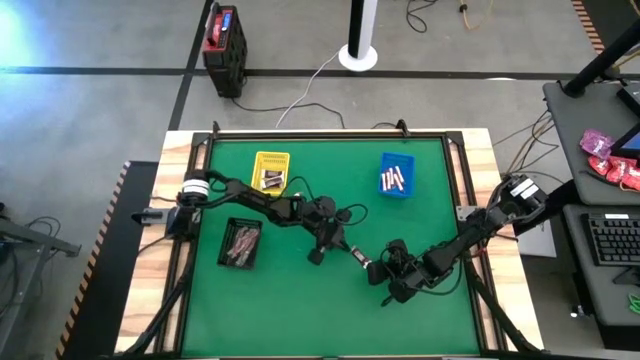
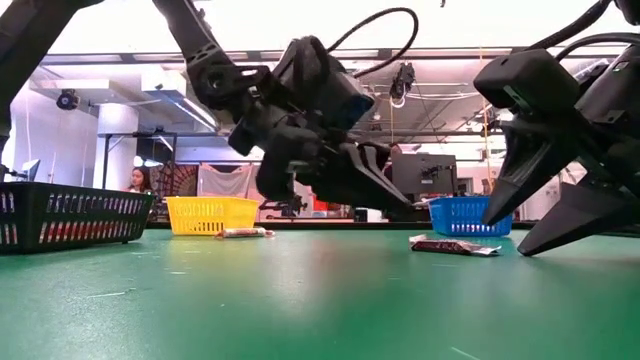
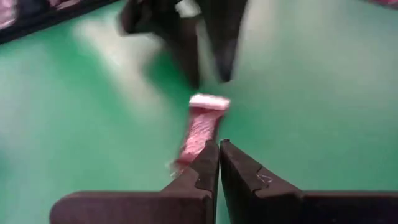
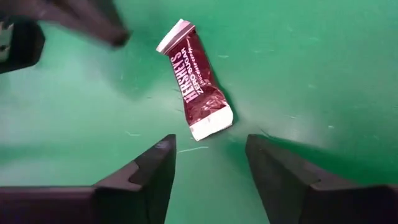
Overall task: Sort candy by brand, put in halloween buckets
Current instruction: Put the brown chocolate into the yellow bin
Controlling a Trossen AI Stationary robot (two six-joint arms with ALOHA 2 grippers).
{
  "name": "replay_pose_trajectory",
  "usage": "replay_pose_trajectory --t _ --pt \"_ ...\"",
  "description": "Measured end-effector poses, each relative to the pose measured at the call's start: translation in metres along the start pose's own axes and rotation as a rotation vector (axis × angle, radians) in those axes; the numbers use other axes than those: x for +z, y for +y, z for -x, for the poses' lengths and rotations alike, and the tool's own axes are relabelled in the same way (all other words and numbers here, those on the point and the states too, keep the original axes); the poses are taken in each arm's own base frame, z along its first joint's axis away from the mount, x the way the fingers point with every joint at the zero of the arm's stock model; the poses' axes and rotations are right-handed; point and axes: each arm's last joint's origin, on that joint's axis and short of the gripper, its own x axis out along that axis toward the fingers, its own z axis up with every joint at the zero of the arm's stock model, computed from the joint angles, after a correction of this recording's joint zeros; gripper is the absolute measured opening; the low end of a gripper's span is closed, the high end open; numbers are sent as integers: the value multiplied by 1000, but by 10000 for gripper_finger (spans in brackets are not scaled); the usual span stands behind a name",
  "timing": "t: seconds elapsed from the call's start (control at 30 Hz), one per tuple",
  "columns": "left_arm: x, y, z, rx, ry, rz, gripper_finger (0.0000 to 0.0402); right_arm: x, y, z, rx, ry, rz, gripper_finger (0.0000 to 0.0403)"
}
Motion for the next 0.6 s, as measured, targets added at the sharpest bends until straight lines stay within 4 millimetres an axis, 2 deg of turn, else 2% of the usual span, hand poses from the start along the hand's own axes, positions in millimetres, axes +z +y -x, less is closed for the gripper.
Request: replay_pose_trajectory --t 0.1,0.23,0.4,0.6 --pt "0 0 -4 -9 -16 -21 0 0 0 0 1 -1 3 198" --pt "-14 -1 -13 -18 23 20 0 0 1 0 8 -1 -11 199" --pt "-13 7 -21 70 41 61 0 2 3 -1 26 2 -56 204" --pt "-18 7 -25 74 56 78 0 9 9 -6 54 -8 -57 210"
